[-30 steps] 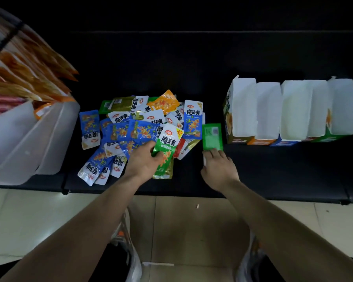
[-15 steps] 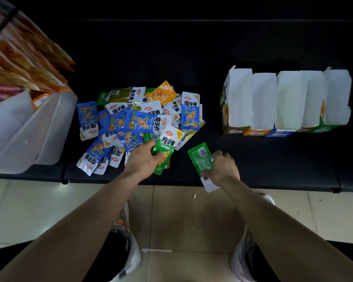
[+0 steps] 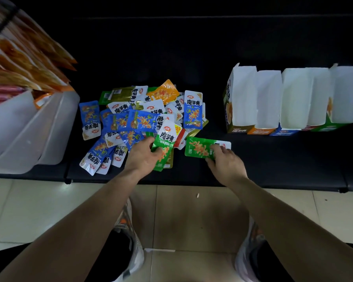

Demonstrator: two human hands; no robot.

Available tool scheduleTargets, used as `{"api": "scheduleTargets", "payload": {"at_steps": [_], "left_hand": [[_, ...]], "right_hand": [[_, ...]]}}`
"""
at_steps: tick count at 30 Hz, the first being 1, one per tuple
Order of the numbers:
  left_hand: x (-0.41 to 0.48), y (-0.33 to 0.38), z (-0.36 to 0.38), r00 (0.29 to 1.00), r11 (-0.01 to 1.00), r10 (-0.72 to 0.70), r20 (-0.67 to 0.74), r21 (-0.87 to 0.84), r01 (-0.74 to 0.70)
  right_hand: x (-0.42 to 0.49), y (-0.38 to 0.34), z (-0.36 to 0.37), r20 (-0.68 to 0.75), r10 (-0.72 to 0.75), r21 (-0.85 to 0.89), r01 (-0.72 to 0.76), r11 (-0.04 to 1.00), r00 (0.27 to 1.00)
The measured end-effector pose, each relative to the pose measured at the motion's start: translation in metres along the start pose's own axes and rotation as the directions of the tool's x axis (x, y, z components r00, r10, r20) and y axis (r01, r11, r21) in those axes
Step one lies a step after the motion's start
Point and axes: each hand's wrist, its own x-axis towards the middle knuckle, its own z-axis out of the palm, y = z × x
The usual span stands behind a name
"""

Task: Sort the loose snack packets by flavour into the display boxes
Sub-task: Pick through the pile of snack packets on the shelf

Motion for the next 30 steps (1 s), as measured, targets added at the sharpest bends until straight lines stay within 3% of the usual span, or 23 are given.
{"api": "scheduleTargets", "payload": {"at_steps": [4, 8, 11, 14, 17, 22, 26, 30], "left_hand": [[0.001, -0.007, 0.0, 1.0, 0.999, -0.015, -0.001, -0.034, 0.015], [0.003, -0.01, -0.004, 0.997, 0.99, -0.069, 0.033, -0.122, 0.072], [0.004, -0.011, -0.004, 0.995, 0.983, -0.093, 0.036, -0.153, 0.098], [0.0, -0.007, -0.006, 0.995, 0.975, -0.09, 0.035, -0.199, 0.095], [-0.004, -0.002, -0.007, 0.998, 0.973, -0.043, 0.038, -0.223, 0.05], [-0.019, 0.017, 0.001, 0.986, 0.949, 0.054, 0.159, -0.314, -0.001], [-0.028, 0.022, 0.009, 0.972, 0.969, 0.057, 0.23, -0.248, 0.001], [-0.031, 0.017, 0.015, 0.961, 0.975, 0.037, 0.273, -0.221, 0.025]], "right_hand": [[0.019, -0.006, -0.004, 0.035, 0.115, -0.187, -0.106, 0.977, 0.993], [0.029, -0.01, -0.014, 0.093, 0.174, -0.116, -0.163, 0.98, 0.98], [0.024, -0.005, -0.021, 0.218, 0.091, -0.043, -0.083, 0.996, 0.972], [0.015, 0.001, -0.035, 0.399, -0.024, 0.01, 0.022, 1.0, 0.917], [0.006, -0.007, -0.058, 0.463, -0.146, 0.026, 0.151, 0.988, 0.874], [-0.001, -0.032, -0.08, 0.353, -0.206, 0.139, 0.167, 0.976, 0.913], [-0.004, -0.043, -0.084, 0.166, -0.11, 0.3, 0.056, 0.952, 0.98], [-0.006, -0.052, -0.076, 0.018, -0.016, 0.356, 0.009, 0.934, 1.0]]}}
